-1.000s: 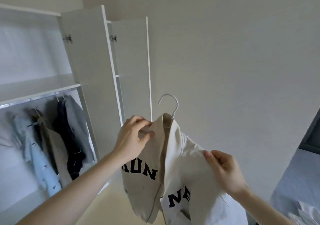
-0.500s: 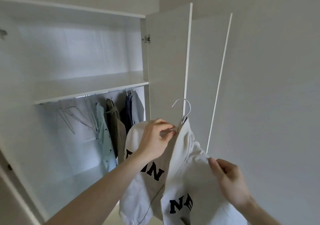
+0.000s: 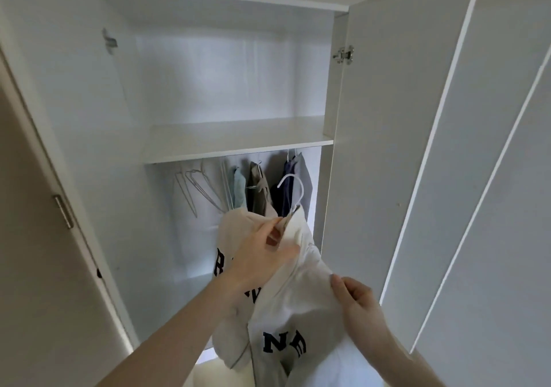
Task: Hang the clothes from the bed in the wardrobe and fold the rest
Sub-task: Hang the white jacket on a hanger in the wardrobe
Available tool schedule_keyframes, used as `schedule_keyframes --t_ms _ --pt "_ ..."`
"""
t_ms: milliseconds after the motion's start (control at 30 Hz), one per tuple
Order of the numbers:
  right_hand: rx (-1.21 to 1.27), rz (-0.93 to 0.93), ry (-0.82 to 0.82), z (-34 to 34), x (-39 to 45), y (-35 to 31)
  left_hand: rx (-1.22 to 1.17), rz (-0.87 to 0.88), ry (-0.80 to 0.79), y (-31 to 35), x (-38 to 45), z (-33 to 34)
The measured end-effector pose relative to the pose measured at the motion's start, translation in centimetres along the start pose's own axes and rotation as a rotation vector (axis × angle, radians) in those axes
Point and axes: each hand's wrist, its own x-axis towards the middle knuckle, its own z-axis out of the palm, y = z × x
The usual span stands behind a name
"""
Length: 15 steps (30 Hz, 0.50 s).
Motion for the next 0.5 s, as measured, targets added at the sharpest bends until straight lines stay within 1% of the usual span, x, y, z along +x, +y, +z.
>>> schedule_keyframes --t_ms 100,267,367,500 --pt "0.001 0.013 -0.037 1.4 2.6 0.2 0.076 -0.009 0.091 -2.6 2.2 -0.5" --pt "-0.023 -0.003 -0.097 0.8 7.3 0.9 0.089 0.010 0.258 -4.6 6.3 1.2" --pt "-0.028 -0.002 -0.150 -0.5 10.4 1.4 0.074 0.031 0.321 -4.7 9.0 2.8" --pt "-0.033 0.033 -0.265 -0.7 14.5 2.4 0.046 0.005 0.367 -5.8 11.8 3.8"
